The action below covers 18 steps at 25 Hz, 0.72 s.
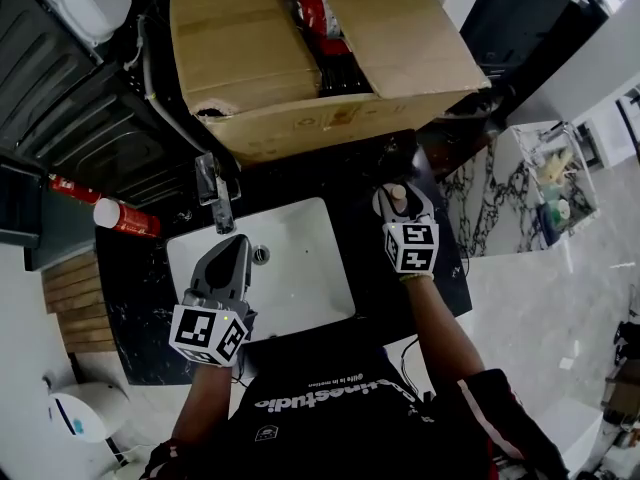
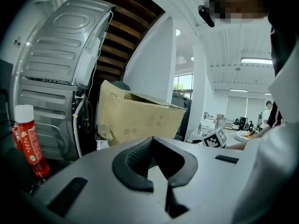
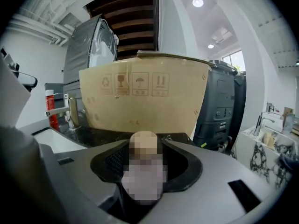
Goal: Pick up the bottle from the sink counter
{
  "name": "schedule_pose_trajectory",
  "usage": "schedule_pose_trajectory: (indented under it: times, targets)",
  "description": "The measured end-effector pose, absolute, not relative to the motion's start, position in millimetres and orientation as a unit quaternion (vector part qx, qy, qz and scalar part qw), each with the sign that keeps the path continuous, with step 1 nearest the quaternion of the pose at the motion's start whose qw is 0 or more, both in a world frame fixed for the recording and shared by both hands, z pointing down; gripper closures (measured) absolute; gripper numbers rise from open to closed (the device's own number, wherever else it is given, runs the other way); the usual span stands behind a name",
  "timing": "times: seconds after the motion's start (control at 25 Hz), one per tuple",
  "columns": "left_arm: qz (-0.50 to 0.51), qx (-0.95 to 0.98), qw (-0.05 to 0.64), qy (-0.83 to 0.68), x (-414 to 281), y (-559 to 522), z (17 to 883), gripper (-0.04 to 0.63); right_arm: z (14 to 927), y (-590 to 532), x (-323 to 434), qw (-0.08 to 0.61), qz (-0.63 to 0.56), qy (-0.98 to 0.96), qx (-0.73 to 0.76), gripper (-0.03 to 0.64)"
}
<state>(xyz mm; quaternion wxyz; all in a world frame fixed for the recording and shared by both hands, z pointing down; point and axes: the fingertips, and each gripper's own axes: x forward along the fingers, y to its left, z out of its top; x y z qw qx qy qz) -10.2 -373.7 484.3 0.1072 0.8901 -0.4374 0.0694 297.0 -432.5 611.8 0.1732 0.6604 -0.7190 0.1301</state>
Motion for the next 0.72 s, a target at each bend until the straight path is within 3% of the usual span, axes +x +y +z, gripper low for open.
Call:
schedule_pose_trajectory:
  times: [0.12,0.4,0.72]
  targets:
    - [0.072,0.888,0.105,-0.442,-9,-374,482,0.581,610,-434,296,0.167,0.122,-0.721,0.661,0.455]
    - [0.062,0.883,0.096,-0.454,-19,-363,470,0.581,595,-424,284,0.172,0.109,-0.741,0.64,0.459]
    - [0.031,0.879,0.076,-0.469,-49,-333,445,0.581,513,-376,229,0.135,0.084,-0.781,0.604,0.459]
